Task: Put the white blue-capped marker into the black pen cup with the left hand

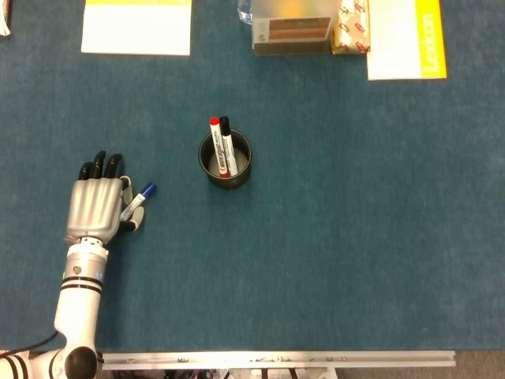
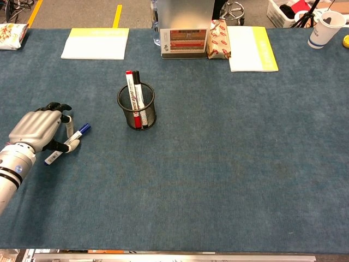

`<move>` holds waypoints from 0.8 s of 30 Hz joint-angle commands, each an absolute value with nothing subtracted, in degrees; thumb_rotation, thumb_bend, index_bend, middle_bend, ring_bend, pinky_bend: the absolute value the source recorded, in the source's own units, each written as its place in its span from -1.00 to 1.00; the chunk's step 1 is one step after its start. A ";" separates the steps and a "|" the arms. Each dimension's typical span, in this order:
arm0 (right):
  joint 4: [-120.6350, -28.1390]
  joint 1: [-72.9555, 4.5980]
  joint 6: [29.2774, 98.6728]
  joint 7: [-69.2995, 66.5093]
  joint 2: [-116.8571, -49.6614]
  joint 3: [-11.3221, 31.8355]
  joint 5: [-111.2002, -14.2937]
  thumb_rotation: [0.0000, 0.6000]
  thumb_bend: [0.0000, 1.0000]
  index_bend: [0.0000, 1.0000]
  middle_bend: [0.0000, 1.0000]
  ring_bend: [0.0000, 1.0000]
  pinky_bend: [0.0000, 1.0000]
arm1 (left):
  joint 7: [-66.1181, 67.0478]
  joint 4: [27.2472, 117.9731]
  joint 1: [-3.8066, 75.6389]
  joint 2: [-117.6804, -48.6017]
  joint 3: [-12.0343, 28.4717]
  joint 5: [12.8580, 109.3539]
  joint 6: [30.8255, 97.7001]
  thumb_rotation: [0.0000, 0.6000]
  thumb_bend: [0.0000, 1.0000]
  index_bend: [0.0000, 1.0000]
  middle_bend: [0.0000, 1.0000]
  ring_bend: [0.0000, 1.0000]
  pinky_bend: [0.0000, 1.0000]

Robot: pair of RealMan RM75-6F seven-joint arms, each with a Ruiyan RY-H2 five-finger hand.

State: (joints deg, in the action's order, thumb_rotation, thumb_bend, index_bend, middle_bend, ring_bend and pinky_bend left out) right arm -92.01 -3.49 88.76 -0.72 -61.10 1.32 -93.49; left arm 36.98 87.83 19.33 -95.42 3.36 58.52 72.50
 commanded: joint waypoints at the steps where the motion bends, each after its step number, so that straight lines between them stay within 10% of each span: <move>1: -92.03 -3.49 88.76 -0.73 -61.09 1.32 -93.50 1.00 -1.00 -0.41 -0.49 -0.56 -0.23 | 37.09 88.52 19.29 -95.14 3.29 58.95 72.86 0.60 -0.30 0.15 -0.76 -0.97 -0.74; 24: -92.11 -3.51 88.65 -0.50 -61.21 1.20 -93.64 1.00 -1.00 -0.41 -0.49 -0.56 -0.23 | 42.22 95.86 23.64 -92.78 7.78 65.04 76.43 0.61 -0.30 0.15 -0.76 -0.97 -0.74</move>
